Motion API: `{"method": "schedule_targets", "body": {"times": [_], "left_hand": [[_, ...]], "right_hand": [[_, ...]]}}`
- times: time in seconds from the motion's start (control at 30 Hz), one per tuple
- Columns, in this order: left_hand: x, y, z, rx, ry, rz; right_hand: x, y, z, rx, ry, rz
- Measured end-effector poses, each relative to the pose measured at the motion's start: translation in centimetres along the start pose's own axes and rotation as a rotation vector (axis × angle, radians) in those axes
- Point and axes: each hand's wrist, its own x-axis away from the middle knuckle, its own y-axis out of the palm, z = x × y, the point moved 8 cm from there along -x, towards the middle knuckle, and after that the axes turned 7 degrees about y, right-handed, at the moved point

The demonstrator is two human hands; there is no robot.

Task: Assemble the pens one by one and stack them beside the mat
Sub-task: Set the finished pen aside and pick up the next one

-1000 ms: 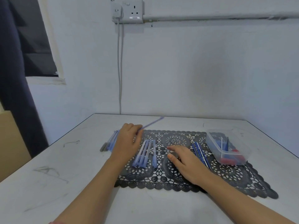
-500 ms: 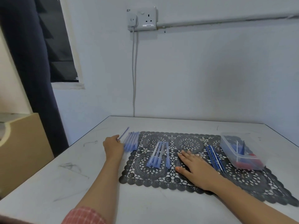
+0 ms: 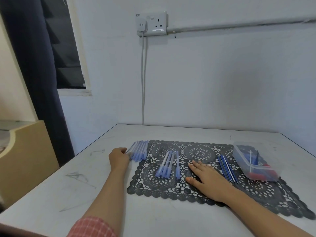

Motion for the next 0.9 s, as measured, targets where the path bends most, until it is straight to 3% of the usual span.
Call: {"method": "schedule_targets", "body": {"times": [0.43,0.53,0.67,0.9], "left_hand": [[1.0,-0.2,0.8,-0.05,0.025,-0.022],[1.3,0.0,0.7,-0.064,0.022,-0.037],[1.5,0.0,0.8,-0.058,0.022,-0.031],[1.4,-0.2,0.5,-0.021,0.0,-0.011]], "right_hand": [[0.2,-1.8,-0.8,-0.103,0.033,-0.006],[-0.2,-3.5,-1.2,-0.207,0.096,0.058],[-2.2,-4.7,-2.3,-0.321,0.179,0.006],[-6.5,-4.0,-3.8,-0.303,0.321,-0.04]]}}
